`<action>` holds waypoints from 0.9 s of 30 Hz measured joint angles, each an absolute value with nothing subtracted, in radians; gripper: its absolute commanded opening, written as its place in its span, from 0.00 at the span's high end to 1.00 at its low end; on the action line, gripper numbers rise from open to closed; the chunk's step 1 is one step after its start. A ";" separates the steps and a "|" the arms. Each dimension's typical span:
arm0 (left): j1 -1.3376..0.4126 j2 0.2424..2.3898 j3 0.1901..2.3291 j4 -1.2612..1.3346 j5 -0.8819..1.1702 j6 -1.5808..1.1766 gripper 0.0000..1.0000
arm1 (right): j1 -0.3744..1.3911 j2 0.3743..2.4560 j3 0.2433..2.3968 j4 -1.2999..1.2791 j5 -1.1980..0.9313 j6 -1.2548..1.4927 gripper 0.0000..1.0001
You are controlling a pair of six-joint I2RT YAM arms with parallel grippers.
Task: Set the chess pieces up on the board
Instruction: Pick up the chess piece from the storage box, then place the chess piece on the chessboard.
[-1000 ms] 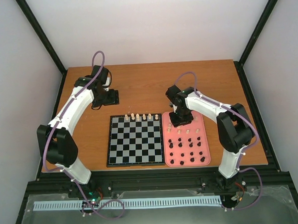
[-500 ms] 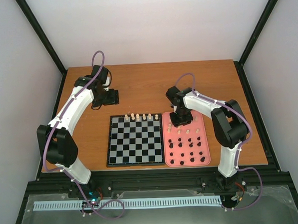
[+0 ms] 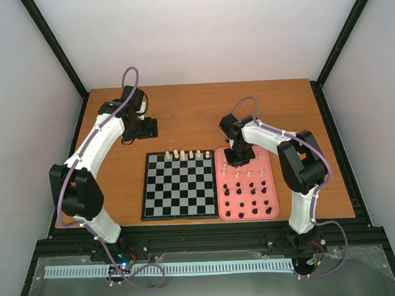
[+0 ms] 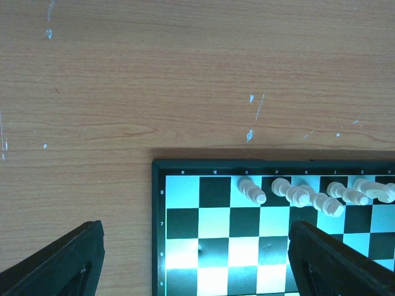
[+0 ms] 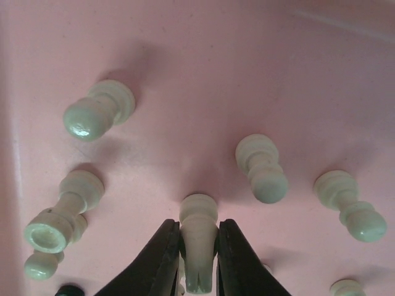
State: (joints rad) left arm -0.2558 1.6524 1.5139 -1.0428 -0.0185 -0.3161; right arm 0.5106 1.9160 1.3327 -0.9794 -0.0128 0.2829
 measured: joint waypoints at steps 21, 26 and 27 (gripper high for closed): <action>-0.174 1.616 1.473 -1.071 0.015 -0.406 0.15 | 0.712 1.919 1.800 -1.198 -0.028 0.248 0.92; -0.146 1.514 1.422 -1.081 0.004 -0.461 0.14 | 0.827 1.998 1.866 -1.206 -0.057 0.225 0.91; -0.146 1.492 1.417 -1.084 0.002 -0.472 0.14 | 0.844 2.014 1.872 -1.207 -0.064 0.221 0.91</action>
